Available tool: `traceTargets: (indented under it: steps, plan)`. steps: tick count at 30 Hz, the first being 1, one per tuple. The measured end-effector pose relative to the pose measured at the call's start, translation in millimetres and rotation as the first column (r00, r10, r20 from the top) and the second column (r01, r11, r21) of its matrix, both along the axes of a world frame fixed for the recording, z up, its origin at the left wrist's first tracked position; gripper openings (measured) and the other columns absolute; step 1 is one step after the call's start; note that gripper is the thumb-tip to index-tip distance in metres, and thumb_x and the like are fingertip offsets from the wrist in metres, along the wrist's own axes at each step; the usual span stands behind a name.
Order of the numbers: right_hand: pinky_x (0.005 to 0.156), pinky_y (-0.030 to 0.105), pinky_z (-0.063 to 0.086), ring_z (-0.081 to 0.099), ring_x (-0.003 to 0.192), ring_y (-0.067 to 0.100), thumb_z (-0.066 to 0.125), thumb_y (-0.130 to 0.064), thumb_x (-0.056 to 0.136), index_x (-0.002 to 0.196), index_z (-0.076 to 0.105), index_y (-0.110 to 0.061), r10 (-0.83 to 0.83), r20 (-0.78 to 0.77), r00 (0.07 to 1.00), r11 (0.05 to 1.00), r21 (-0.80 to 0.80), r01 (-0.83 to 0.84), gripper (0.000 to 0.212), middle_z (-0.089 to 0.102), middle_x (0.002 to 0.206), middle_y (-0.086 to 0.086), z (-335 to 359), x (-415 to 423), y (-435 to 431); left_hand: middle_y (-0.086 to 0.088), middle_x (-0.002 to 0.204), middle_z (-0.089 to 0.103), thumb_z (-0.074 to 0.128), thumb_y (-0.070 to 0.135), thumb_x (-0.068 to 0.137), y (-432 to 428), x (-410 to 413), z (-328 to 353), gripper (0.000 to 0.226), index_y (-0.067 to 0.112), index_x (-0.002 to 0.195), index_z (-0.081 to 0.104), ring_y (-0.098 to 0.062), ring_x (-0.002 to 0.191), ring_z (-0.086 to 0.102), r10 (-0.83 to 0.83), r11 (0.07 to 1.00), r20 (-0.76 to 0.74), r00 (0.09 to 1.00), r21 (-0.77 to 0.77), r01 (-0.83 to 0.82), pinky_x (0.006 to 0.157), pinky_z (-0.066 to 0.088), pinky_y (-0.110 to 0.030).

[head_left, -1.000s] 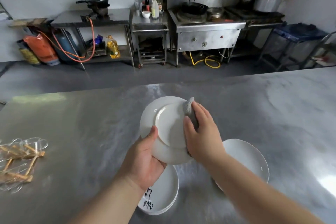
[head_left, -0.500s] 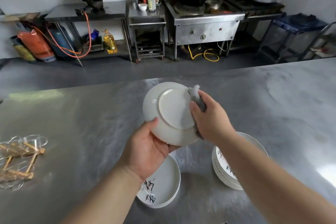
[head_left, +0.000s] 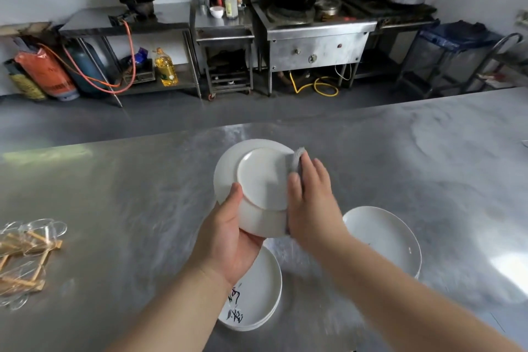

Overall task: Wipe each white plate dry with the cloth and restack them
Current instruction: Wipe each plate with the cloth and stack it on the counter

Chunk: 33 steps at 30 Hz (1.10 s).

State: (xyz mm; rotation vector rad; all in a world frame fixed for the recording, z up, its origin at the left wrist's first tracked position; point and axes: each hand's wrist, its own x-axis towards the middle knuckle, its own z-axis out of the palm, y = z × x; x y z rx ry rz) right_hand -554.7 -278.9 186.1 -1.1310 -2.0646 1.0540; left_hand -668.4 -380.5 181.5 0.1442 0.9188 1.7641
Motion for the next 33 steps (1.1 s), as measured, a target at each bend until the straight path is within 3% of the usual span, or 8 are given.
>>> traceTargets:
  steps: [5, 10, 12, 15, 18, 25, 29, 33]
  plan:
    - [0.095, 0.027, 0.040, 0.053, 0.125, 0.018, 0.028, -0.035, 0.110, 0.142, 0.053, -0.029, -0.087, -0.125, 0.988, 0.987, -0.145, 0.068, 0.041, 0.061, 0.129, -0.009, 26.5, -14.6, 35.2, -0.016, 0.138, 0.069, 0.056, 0.045, 0.100, 11.6, -6.4, 19.3, 0.056, 0.010, 0.144, 0.062, -0.031, 0.126, 0.068, 0.083, 0.996, 0.002, 0.997, 0.031, -0.083, 0.094, 0.062, -0.043]
    - [0.112, 0.006, -0.001, -0.003, 0.156, 0.001, 0.027, -0.047, 0.107, 0.165, 0.010, -0.034, -0.071, -0.076, 0.995, 0.997, -0.022, 0.070, 0.062, -0.004, 0.171, -0.014, -8.1, -22.1, -42.0, -0.021, 0.144, 0.064, 0.053, 0.049, 0.098, 17.8, 4.6, 19.9, 0.068, 0.003, 0.147, 0.057, -0.036, 0.134, 0.063, 0.012, 1.000, 0.031, 0.999, 0.025, -0.013, 0.117, 0.042, -0.048]
    - [0.112, 0.003, 0.009, 0.015, 0.149, -0.004, 0.036, -0.042, 0.108, 0.164, 0.021, -0.034, -0.082, -0.150, 0.985, 0.992, -0.103, 0.067, 0.058, 0.011, 0.167, -0.011, -8.3, -19.5, -27.4, -0.023, 0.147, 0.061, 0.053, 0.043, 0.099, 17.7, 8.2, 16.4, 0.066, 0.002, 0.151, 0.052, -0.038, 0.137, 0.059, 0.011, 0.999, 0.016, 1.000, 0.044, -0.012, 0.124, 0.035, -0.052]
    - [0.075, 0.018, 0.053, 0.061, 0.089, 0.004, 0.052, -0.027, 0.102, 0.138, 0.060, -0.041, -0.152, -0.257, 0.954, 0.969, -0.227, 0.093, 0.039, 0.064, 0.124, -0.005, 6.6, -12.7, 17.5, -0.024, 0.150, 0.057, 0.058, 0.024, 0.101, 19.1, 10.8, 11.4, 0.059, 0.003, 0.155, 0.047, -0.039, 0.141, 0.055, -0.002, 0.995, -0.043, 0.999, 0.102, 0.007, 0.124, 0.035, -0.054]
    - [0.042, 0.023, 0.048, 0.065, 0.066, 0.001, 0.057, -0.025, 0.096, 0.131, 0.068, -0.043, -0.104, -0.280, 0.954, 0.980, -0.193, 0.050, 0.041, 0.069, 0.113, -0.017, 26.6, 0.8, 50.9, -0.020, 0.150, 0.059, 0.063, 0.028, 0.098, 19.2, 5.4, 16.1, 0.058, 0.008, 0.151, 0.055, -0.036, 0.140, 0.057, -0.006, 0.990, -0.021, 1.000, 0.138, 0.009, 0.112, 0.051, -0.050]
    - [0.116, 0.021, 0.034, 0.041, 0.135, -0.006, 0.048, -0.029, 0.105, 0.147, 0.057, -0.030, -0.106, -0.156, 0.982, 0.994, -0.031, 0.102, 0.044, 0.048, 0.150, -0.014, 18.3, 26.5, 40.4, -0.018, 0.142, 0.066, 0.048, 0.053, 0.102, 30.3, 6.8, 10.5, 0.063, 0.010, 0.146, 0.061, -0.034, 0.131, 0.064, -0.055, 0.998, -0.034, 0.998, -0.023, 0.054, 0.112, 0.047, -0.053]
    - [0.125, 0.029, 0.003, -0.007, 0.158, 0.008, 0.023, -0.062, 0.095, 0.164, 0.010, -0.040, -0.113, 0.019, 0.993, 0.990, -0.084, 0.114, 0.074, -0.002, 0.172, -0.014, -23.3, 29.3, -21.6, -0.020, 0.142, 0.066, 0.049, 0.053, 0.104, 45.4, 45.7, -0.5, 0.065, 0.005, 0.145, 0.061, -0.036, 0.131, 0.065, -0.053, 0.995, 0.032, 0.998, -0.085, 0.056, 0.114, 0.046, -0.049]
    - [0.127, 0.043, 0.023, 0.013, 0.159, 0.019, 0.032, -0.054, 0.105, 0.165, 0.015, -0.032, -0.144, -0.045, 0.989, 0.972, -0.193, 0.132, 0.066, 0.011, 0.172, -0.003, -31.9, 49.3, 24.5, -0.021, 0.139, 0.068, 0.052, 0.046, 0.099, 61.9, 65.2, -2.5, 0.063, 0.005, 0.145, 0.059, -0.036, 0.127, 0.068, -0.034, 0.996, 0.033, 0.999, -0.082, 0.037, 0.104, 0.053, -0.048]
